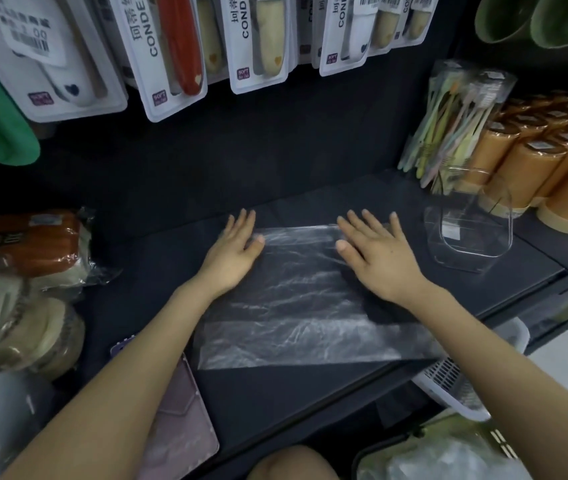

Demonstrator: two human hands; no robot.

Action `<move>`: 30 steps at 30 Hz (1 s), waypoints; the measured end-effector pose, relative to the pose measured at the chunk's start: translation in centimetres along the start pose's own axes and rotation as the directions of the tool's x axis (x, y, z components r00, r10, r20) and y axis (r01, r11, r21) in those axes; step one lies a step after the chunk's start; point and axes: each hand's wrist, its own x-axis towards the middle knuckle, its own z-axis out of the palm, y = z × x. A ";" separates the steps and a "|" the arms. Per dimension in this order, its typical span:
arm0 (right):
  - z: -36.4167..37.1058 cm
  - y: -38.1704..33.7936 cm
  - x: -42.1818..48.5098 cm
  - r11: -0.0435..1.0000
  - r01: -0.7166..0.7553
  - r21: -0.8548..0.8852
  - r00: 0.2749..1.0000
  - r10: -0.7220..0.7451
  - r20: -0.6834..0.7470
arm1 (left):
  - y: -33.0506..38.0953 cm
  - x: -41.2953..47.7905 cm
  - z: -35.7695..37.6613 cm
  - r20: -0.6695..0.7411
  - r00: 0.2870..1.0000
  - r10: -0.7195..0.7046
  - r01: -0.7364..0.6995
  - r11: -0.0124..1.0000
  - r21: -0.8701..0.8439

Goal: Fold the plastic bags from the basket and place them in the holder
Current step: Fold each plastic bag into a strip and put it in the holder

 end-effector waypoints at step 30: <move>-2.0 -3.1 -9.9 0.838 -0.017 0.546 0.987 0.101 -0.124 | 2.2 -10.7 0.1 0.001 0.993 0.119 -0.096 0.808 -0.581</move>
